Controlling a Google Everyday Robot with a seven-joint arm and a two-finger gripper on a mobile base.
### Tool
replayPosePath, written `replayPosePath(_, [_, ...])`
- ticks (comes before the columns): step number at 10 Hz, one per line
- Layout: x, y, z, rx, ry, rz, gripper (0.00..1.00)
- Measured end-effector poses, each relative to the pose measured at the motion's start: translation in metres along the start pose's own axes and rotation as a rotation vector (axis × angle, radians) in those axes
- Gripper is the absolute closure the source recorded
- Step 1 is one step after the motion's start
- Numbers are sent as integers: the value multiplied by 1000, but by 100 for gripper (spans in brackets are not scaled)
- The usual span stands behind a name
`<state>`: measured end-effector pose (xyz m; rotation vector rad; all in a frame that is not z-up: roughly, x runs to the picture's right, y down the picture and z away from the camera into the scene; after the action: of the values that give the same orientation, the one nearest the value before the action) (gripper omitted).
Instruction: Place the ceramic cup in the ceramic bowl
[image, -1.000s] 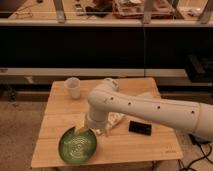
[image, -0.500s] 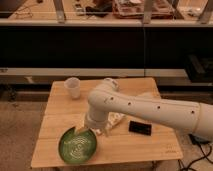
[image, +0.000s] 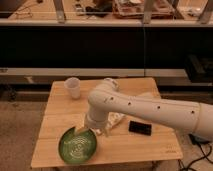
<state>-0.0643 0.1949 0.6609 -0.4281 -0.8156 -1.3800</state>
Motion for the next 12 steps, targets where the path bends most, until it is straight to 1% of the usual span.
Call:
replayPosePath(7, [1,0,0,3,1,2,20])
replayPosePath(8, [7,-1,-2,6,15,4,20])
replayPosePath(11, [74,-2,-25,-9,166,2,20])
replayPosePath(12, [107,-2,-36,-18,237,6,20])
